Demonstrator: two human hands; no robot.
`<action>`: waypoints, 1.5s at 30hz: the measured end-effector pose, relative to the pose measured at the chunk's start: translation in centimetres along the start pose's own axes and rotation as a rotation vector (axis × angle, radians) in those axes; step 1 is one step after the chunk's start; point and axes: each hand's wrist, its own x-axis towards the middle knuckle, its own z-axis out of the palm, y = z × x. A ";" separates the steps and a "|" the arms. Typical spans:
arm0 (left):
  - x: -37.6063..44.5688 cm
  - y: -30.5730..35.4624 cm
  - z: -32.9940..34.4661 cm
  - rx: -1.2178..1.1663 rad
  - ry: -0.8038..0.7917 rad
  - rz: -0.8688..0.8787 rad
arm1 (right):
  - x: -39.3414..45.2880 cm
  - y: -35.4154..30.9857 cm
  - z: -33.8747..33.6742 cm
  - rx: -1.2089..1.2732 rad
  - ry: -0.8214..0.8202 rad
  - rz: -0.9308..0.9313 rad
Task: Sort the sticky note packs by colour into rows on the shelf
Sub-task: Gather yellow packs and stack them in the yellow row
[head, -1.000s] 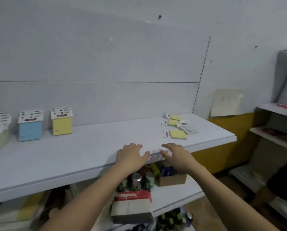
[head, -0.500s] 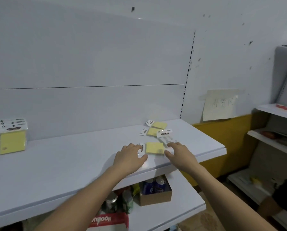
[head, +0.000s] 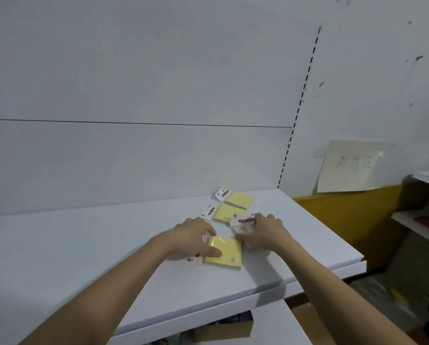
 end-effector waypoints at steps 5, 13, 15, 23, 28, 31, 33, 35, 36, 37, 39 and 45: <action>-0.1 1.1 -0.2 -0.227 0.013 -0.027 | 1.4 0.6 -0.8 0.011 -0.026 -0.084; -3.8 3.4 1.5 -0.743 0.321 -0.145 | 0.4 5.4 -3.7 0.628 -0.171 -0.208; -4.8 4.0 2.3 -0.833 0.446 -0.213 | -0.1 6.4 -4.2 0.947 -0.315 -0.143; -9.6 7.1 3.9 -0.928 0.706 -0.393 | -2.9 5.6 -3.1 1.607 -0.794 -0.109; -13.5 7.1 2.1 -0.915 0.823 -0.429 | -5.7 3.4 -2.0 1.433 -0.672 -0.346; -16.4 6.7 1.2 -1.039 0.892 -0.428 | -7.4 1.5 -1.9 1.405 -0.621 -0.388; -18.6 5.8 1.0 -1.139 0.911 -0.416 | -8.8 -0.5 -1.6 1.400 -0.638 -0.411; -21.0 4.3 1.1 -1.237 0.937 -0.414 | -10.5 -3.0 -1.3 1.394 -0.660 -0.425; -22.3 3.5 1.2 -1.297 0.957 -0.416 | -11.5 -4.4 -1.0 1.387 -0.665 -0.434; -23.6 2.5 1.3 -1.363 0.977 -0.412 | -12.6 -5.8 -0.7 1.381 -0.669 -0.444; -26.3 0.4 1.2 -1.481 1.015 -0.398 | -14.9 -8.9 0.1 1.367 -0.680 -0.470; -34.7 -7.4 -0.7 -1.516 1.122 -0.400 | -21.4 -17.9 3.3 1.321 -0.714 -0.488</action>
